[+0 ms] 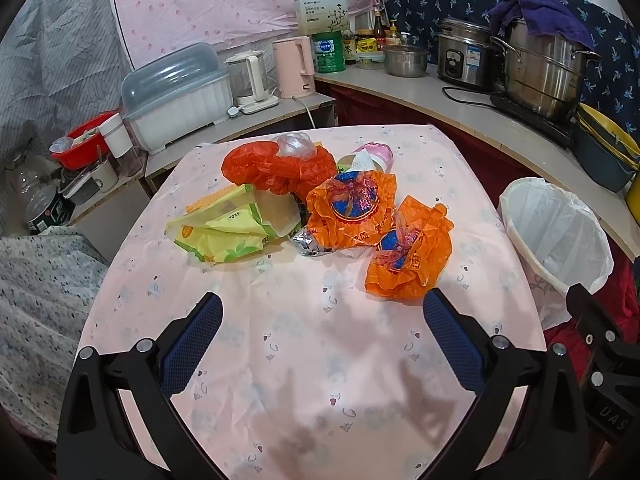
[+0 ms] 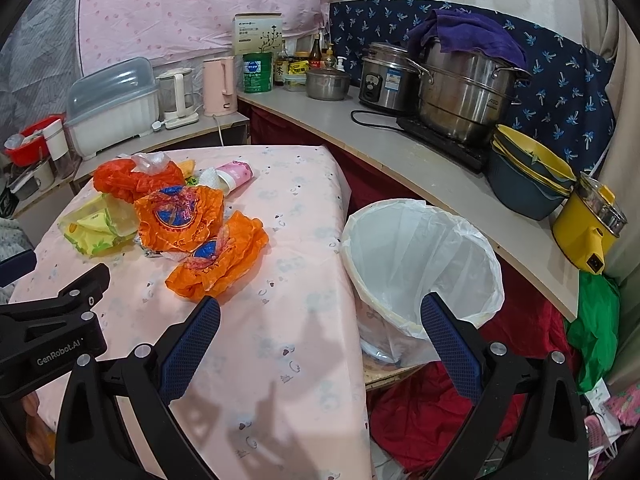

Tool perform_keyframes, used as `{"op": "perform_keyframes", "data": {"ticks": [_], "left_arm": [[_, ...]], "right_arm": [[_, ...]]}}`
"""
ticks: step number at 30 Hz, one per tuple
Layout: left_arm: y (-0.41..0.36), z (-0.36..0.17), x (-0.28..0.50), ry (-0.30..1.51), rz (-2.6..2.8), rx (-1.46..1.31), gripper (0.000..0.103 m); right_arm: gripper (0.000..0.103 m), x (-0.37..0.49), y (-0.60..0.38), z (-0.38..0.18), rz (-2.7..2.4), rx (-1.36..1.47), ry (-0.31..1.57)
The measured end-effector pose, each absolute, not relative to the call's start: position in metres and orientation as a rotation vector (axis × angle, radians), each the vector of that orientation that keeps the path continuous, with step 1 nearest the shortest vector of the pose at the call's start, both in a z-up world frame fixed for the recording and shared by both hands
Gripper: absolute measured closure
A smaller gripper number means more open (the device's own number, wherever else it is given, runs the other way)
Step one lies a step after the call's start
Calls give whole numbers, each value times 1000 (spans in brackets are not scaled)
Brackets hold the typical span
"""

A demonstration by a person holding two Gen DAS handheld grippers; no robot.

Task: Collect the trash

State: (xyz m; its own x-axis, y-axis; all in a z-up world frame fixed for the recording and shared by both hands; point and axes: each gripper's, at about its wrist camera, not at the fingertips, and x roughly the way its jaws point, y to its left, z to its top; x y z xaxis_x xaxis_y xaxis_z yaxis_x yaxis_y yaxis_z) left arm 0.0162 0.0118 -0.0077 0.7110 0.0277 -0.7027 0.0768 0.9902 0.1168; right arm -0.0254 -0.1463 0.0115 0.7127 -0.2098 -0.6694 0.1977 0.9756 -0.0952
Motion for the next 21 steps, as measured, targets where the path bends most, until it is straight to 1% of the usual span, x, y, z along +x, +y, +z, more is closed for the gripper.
{"op": "perform_keyframes", "data": {"ticks": [21], "left_arm": [[18,-6,15,793,-27,127,7]], "right_arm": [[7,-26,-141,11,-226,-24,745]]}}
